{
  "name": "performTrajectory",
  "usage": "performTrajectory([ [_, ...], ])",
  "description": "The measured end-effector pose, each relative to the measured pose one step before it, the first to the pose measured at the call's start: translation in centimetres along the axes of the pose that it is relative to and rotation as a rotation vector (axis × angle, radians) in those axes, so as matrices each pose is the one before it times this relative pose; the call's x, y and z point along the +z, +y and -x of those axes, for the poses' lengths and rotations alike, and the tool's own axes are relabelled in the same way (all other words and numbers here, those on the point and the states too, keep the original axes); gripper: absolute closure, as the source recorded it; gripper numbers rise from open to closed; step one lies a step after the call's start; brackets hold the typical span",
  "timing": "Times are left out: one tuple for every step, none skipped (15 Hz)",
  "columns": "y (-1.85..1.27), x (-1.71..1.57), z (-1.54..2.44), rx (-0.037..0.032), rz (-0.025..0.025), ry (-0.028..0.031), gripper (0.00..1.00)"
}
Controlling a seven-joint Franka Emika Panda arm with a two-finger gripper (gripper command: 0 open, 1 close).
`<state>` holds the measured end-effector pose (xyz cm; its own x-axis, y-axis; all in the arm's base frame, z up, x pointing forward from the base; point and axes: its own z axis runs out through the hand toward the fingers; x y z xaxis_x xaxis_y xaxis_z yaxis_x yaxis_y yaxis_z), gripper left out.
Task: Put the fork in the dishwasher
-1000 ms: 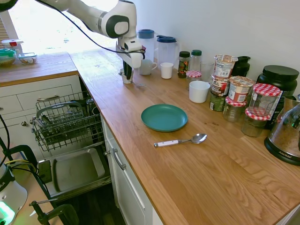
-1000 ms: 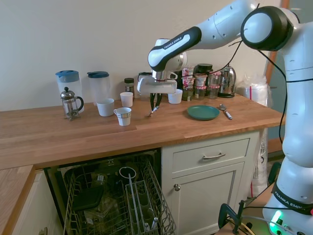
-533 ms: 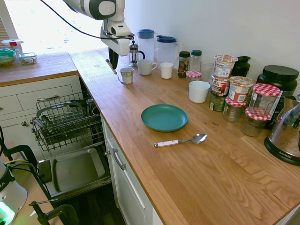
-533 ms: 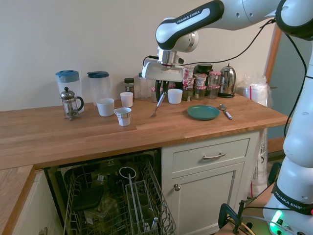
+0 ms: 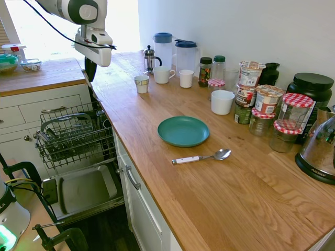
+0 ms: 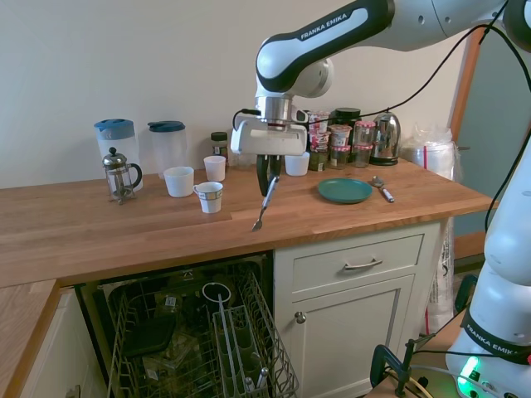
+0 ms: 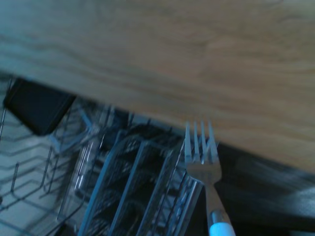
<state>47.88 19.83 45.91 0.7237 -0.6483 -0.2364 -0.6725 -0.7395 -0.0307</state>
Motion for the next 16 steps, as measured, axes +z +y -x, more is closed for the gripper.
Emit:
performTrajectory([
  [-0.496,0.598,1.524,-0.02632,0.02091,-0.01672,1.00],
  [-0.422,0.666,1.150,-0.02054,0.02103,-0.01525,1.00],
  [-0.410,0.846,0.891,-0.01727,0.02520,-0.01492,1.00],
  [-0.501,1.121,0.696,-0.01341,0.02833,-0.01574,1.00],
  [-0.632,1.245,0.452,-0.00895,0.02737,-0.00969,1.00],
  [-0.669,1.289,0.311,-0.00436,0.03179,-0.00545,1.00],
  [-0.717,1.195,0.210,-0.00455,0.03249,-0.00195,1.00],
  [-0.791,0.904,0.163,-0.00363,0.02883,0.00231,1.00],
  [-0.841,0.629,0.065,-0.00148,0.02291,0.00691,1.00],
  [-0.872,0.425,0.007,-0.00080,0.02241,0.00463,1.00],
  [-0.788,0.274,-0.126,-0.00017,0.01737,0.00294,1.00],
  [-0.683,0.323,-0.154,-0.00192,0.01560,-0.00287,1.00],
  [-0.660,0.431,-0.172,-0.00402,0.01226,-0.00486,1.00],
  [-0.592,0.534,-0.177,-0.00327,0.01510,-0.00399,1.00],
  [-0.528,0.609,-0.099,-0.00254,0.01517,-0.00604,1.00],
  [-0.548,0.536,-0.099,-0.00291,0.01061,-0.00587,1.00],
])
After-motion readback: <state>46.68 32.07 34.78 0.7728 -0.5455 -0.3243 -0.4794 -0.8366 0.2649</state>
